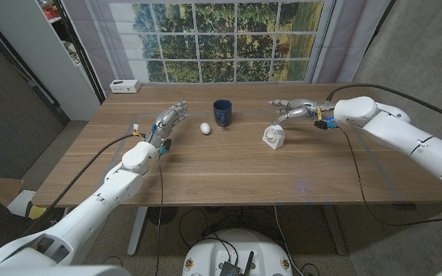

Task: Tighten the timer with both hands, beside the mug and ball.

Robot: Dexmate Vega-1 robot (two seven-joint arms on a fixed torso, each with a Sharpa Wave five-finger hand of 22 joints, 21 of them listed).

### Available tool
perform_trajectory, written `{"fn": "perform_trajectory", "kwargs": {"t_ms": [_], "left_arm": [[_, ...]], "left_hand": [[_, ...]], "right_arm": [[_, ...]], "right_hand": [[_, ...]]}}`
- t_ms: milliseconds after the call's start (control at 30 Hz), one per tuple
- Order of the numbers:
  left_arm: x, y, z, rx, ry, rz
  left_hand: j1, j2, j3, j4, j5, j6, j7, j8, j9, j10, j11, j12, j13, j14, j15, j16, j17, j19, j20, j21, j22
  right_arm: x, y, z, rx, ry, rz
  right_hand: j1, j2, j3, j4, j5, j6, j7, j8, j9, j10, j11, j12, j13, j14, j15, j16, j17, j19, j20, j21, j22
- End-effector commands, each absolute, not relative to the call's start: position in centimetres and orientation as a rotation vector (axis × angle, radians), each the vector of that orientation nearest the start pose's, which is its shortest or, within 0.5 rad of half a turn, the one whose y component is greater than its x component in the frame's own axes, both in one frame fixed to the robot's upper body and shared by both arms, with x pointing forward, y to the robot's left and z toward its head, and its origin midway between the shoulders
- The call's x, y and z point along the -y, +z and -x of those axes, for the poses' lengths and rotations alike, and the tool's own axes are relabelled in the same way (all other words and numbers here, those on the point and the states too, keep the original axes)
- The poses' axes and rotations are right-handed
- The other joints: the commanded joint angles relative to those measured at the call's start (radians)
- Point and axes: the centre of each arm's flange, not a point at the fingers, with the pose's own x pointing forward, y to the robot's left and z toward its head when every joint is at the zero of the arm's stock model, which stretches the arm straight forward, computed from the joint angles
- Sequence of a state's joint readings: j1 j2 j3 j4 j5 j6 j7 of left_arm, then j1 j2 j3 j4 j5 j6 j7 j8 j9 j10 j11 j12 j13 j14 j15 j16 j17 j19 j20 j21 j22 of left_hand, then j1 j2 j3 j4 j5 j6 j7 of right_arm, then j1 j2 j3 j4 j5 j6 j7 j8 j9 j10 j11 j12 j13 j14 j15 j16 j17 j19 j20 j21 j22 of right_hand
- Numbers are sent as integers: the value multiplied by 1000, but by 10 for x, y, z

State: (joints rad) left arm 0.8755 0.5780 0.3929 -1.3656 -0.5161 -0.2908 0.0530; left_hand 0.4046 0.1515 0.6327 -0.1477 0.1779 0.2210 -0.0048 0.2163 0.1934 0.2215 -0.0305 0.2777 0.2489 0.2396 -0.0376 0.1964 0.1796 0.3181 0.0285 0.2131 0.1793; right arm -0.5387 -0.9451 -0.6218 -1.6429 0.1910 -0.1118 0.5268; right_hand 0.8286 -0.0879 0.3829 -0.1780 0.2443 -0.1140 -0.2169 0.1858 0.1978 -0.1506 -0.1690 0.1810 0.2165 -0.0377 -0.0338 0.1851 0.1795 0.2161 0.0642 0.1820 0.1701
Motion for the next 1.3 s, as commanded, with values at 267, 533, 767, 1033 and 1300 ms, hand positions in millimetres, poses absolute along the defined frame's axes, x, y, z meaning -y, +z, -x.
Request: {"fn": "perform_trajectory", "kwargs": {"t_ms": [267,533,767,1033,1300], "left_arm": [[-297,-39,-634,608,-154,-139],[-296,-39,-633,610,-153,-140],[-298,-40,-631,605,-145,-140],[-299,-41,-631,605,-145,-141],[-299,-43,-630,602,-137,-136]], "left_hand": [[13,-1,-9,-2,6,12,-3,1,4,11,-3,6,9,7,-9,5,2,-7,5,-5,5],[17,-1,-15,-2,6,15,-3,1,4,13,-3,7,13,7,-9,5,3,-11,6,-6,5],[19,-1,-20,-2,6,17,-3,1,5,15,-5,9,16,7,-10,5,3,-12,6,-6,6],[21,0,-24,-2,6,19,-4,1,5,15,-3,10,19,8,-11,5,4,-12,6,-5,6],[21,0,-28,0,6,22,-2,1,5,18,-5,11,22,7,-10,5,4,-13,7,-5,6]], "right_arm": [[235,87,-597,181,626,1569],[230,84,-598,172,625,1678],[232,80,-603,145,619,1708],[234,75,-607,134,610,1734],[234,71,-611,130,622,1745]], "right_hand": [[69,23,13,9,17,-37,-4,10,5,-43,-5,0,3,-47,-64,-3,6,-29,-1,0,3],[128,63,29,11,13,-59,-5,16,7,-51,-11,10,2,-58,-86,5,8,-45,-23,3,3],[164,85,36,11,2,-46,-5,27,8,-21,-22,23,2,-51,-101,11,8,-39,-40,9,3],[203,116,39,15,-17,-31,-5,37,13,9,-33,34,3,-34,-128,22,11,-29,-58,14,4],[227,132,37,16,-31,6,-5,50,13,45,-39,44,5,-20,-143,28,14,-23,-66,16,5]]}}
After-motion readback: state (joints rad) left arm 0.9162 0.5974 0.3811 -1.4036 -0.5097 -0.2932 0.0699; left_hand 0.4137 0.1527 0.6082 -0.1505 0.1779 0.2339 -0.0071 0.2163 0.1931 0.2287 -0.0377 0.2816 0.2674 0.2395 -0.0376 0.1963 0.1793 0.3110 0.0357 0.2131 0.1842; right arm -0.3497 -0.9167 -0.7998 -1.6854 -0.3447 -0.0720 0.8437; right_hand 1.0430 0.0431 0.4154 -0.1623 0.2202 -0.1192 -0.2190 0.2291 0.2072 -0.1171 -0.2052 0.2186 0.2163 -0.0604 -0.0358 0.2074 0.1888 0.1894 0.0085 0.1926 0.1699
